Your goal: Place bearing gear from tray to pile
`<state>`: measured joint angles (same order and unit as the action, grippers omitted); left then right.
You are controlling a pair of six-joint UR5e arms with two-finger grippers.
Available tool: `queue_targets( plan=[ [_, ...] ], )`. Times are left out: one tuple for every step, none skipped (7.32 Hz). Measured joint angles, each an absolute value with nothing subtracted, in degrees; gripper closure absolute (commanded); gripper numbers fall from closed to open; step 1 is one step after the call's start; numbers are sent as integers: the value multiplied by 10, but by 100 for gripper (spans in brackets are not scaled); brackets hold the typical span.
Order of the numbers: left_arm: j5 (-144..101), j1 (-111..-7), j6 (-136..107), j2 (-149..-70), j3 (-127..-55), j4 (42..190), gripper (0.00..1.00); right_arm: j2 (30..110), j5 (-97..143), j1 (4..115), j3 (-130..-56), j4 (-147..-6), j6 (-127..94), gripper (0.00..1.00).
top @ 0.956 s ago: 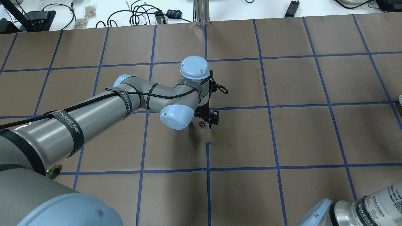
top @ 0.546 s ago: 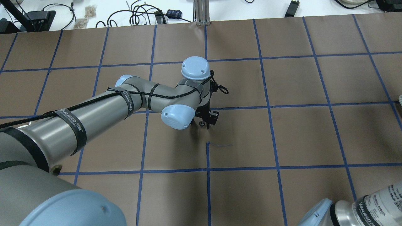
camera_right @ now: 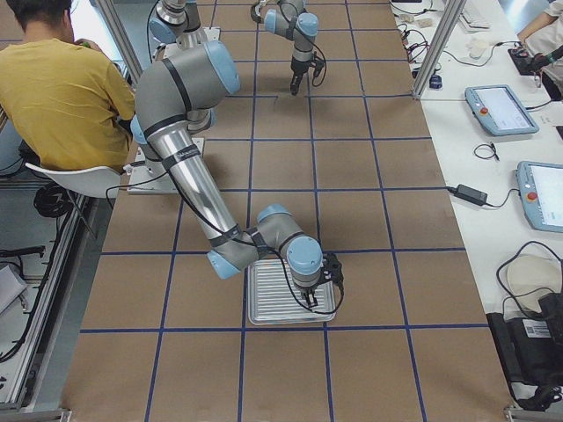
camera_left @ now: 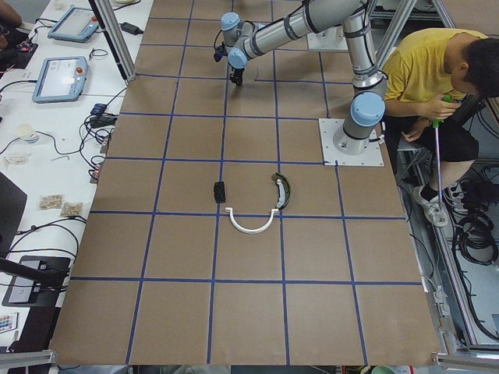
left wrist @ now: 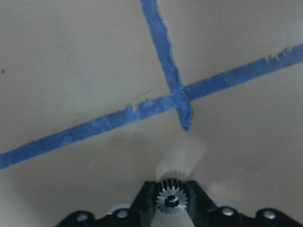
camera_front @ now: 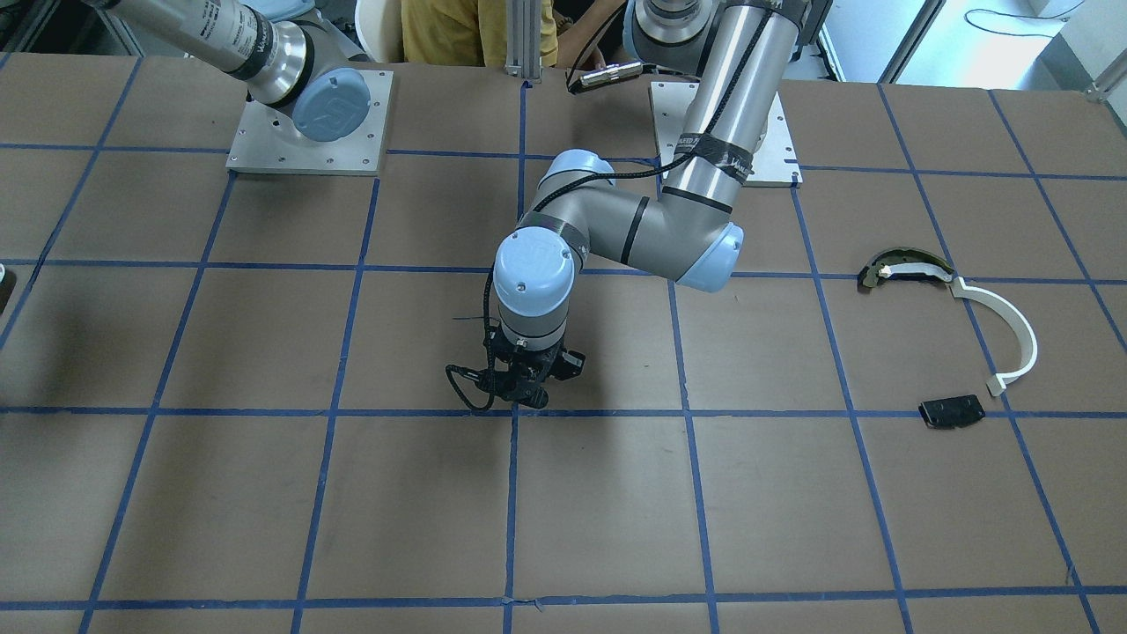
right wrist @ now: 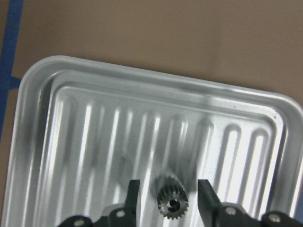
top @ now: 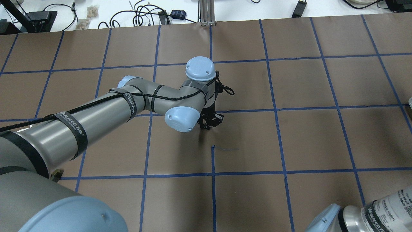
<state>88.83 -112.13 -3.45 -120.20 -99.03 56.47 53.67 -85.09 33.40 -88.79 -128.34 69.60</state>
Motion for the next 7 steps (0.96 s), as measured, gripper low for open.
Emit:
queue_targets(
  plan=[
    [891, -1119, -34, -1191, -987, 568, 100, 537, -852, 334, -888, -1283, 697, 64],
    [895, -1108, -30, -1179, -978, 580, 100, 537, -856, 334, -889, -1283, 697, 65],
    [903, -1081, -19, -1164, -962, 607, 100, 537, -861, 334, -888, -1283, 696, 67],
    [914, -1039, 8, -1148, -946, 640, 100, 537, -865, 334, -888, -1283, 696, 74],
    [924, -985, 47, -1131, -936, 665, 100, 538, -866, 334, -888, -1283, 696, 82],
    [938, -921, 99, -1116, -932, 679, 100, 538, -867, 334, -889, -1283, 696, 87],
    [954, -849, 175, -1105, -935, 685, 100, 540, -869, 334, -889, -1282, 696, 91]
  ],
)
